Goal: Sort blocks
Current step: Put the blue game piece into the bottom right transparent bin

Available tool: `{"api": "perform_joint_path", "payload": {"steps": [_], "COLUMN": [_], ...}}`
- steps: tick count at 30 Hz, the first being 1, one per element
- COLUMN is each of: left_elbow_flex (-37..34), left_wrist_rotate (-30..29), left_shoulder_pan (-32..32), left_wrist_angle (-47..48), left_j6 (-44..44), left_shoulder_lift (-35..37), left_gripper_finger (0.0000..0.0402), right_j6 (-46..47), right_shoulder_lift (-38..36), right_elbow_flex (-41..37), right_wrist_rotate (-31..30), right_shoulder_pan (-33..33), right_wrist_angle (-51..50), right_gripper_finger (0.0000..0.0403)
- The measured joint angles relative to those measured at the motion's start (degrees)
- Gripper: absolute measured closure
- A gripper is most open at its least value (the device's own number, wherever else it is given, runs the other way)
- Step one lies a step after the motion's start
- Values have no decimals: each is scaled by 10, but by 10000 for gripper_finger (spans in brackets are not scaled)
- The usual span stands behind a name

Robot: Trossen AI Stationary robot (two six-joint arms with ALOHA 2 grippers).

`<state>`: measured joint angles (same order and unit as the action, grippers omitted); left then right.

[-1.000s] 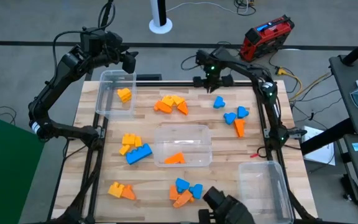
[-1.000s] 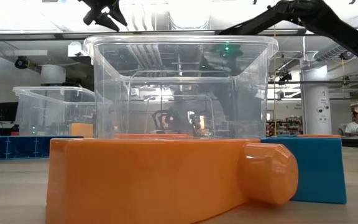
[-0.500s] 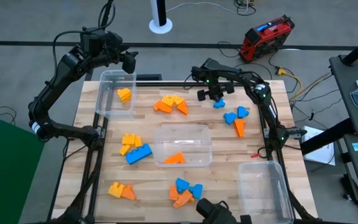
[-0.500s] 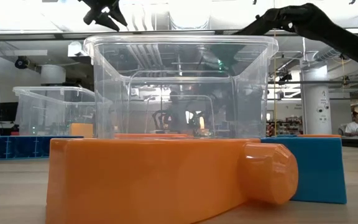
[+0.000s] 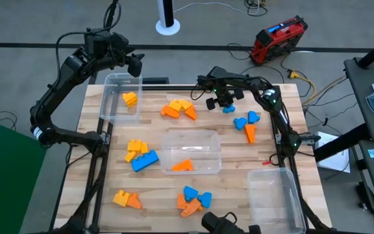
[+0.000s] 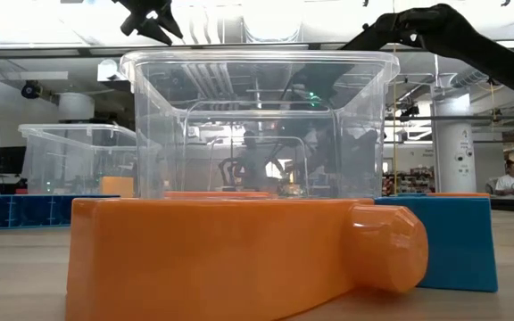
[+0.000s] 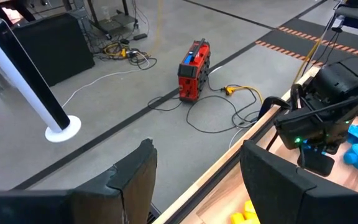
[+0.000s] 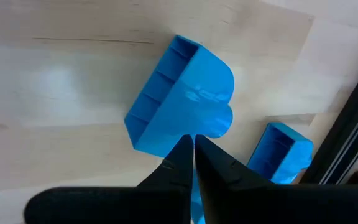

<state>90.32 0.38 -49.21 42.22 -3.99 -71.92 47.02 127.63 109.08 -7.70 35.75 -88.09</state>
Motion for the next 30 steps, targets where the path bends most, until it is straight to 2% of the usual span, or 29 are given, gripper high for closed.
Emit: {"api": "perform_joint_path", "payload": {"steps": [8, 11, 14, 16, 20, 21, 23, 28, 30], "left_elbow_flex": [0, 0, 0, 0, 0, 0, 0, 0, 0], "left_wrist_rotate": [0, 0, 6, 49, 236, 275, 311, 313, 273], "left_shoulder_pan": [0, 0, 0, 0, 5, 12, 33, 98, 121], "left_wrist_angle": [1, 4, 4, 2, -45, -66, -108, -214, -248], "left_j6": [0, 0, 11, 20, 63, 79, 105, 160, 182], "left_shoulder_lift": [0, 0, 0, -2, -26, -38, -68, -152, -182], "left_gripper_finger": [194, 194, 194, 194, 203, 210, 231, 313, 361], "right_j6": [-2, -5, -36, -42, -56, -57, -51, -41, -40], "right_shoulder_lift": [-4, -28, -74, -116, -225, -253, -303, -398, -418], "right_elbow_flex": [1, 21, 43, 51, 54, 52, 49, 42, 42], "right_wrist_rotate": [11, 15, 69, 100, 74, 62, 35, -43, -55], "right_shoulder_pan": [0, -4, -4, -4, -5, -5, -4, -4, -4], "right_wrist_angle": [-11, -19, -19, -18, -14, -11, 3, 83, 104], "right_gripper_finger": [394, 394, 394, 394, 394, 394, 394, 394, 394]}}
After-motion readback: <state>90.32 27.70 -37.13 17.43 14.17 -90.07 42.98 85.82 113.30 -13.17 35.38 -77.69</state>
